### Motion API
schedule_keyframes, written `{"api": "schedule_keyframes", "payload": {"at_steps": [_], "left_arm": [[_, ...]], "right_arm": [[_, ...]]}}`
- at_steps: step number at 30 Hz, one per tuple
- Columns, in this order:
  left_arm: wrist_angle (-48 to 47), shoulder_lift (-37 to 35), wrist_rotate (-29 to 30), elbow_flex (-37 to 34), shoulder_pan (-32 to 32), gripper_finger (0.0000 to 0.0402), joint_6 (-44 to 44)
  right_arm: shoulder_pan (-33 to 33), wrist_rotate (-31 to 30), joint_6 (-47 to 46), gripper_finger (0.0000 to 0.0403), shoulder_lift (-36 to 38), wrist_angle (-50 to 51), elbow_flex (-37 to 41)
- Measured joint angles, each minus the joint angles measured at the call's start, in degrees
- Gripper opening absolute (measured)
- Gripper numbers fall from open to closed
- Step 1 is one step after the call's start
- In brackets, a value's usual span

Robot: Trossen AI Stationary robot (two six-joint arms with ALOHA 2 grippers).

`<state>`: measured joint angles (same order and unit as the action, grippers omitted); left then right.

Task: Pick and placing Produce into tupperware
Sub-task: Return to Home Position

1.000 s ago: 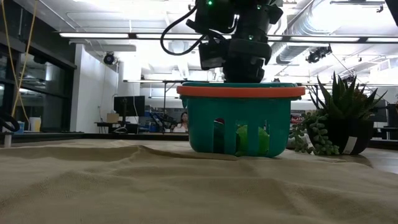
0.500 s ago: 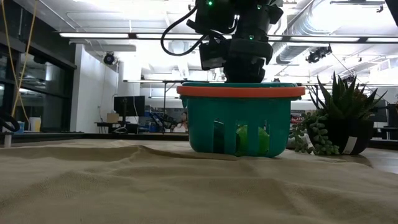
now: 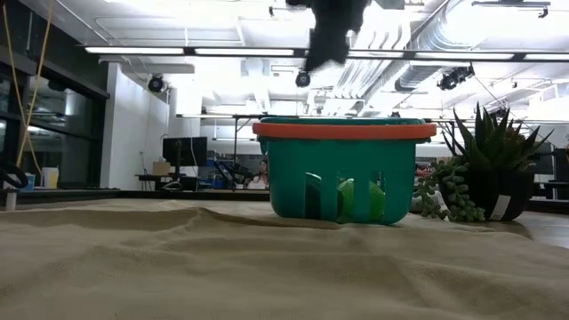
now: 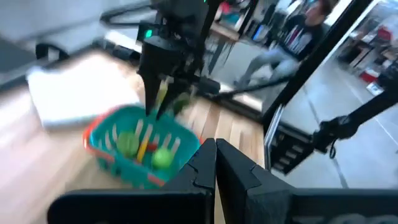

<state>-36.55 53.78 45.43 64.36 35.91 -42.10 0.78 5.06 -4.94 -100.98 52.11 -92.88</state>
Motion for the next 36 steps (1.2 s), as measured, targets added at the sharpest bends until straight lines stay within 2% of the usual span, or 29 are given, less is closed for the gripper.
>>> {"api": "schedule_keyframes", "payload": {"at_steps": [2, 4, 9, 12, 16, 21, 24, 27, 31, 36], "left_arm": [[2.04, -2.0, -0.16, -0.02, -0.97, 0.0, 4.69], [4.87, -3.79, -2.8, -0.02, -3.2, 0.0, 9.14], [14.7, -6.64, -17.19, -0.02, -11.31, 0.0, 21.83], [18.81, -6.99, -24.31, -0.02, -17.28, 0.0, 26.82], [19.95, -7.68, -31.91, -0.02, -25.79, 0.0, 29.73], [19.7, -7.82, -44.82, -0.02, -36.8, 0.0, 29.87], [19.67, -8.14, -50.2, -0.04, -42.56, 0.0, 29.85], [19.7, -9.33, -53.45, -0.04, -47.13, 0.0, 29.82], [18.17, -12.94, -55.01, -0.04, -50.89, 0.0, 29.74], [12.21, -19.19, -54.87, -0.02, -52.52, 0.0, 28.84]], "right_arm": [[-0.14, 1.13, 0.02, 0.0069, 2.86, -1.86, -0.96], [-0.29, 3.39, 0.02, 0.006, 5.96, -3.8, -1.14], [-0.79, 9.1, -1.89, 0.001, 14.13, -8.09, -1.16], [-0.79, 9.51, -4.16, 0.0007, 19.29, -9.75, -1.16], [-0.79, 9.4, -5.92, 0.0001, 26.09, -12.67, -1.18], [-0.79, 6.06, -6.39, 0.0, 33.18, -14.26, -1.22], [-0.79, 4.12, -5.37, 0.0, 36.88, -14.27, -1.22], [-0.79, 2.99, -5.09, 0.0, 40.38, -13.95, -1.2], [-0.65, 0.7, -4.6, 0.0, 44.77, -12.94, -0.23], [-0.64, -1.4, -5.94, 0.0, 51.89, -21.74, 10.9]]}}
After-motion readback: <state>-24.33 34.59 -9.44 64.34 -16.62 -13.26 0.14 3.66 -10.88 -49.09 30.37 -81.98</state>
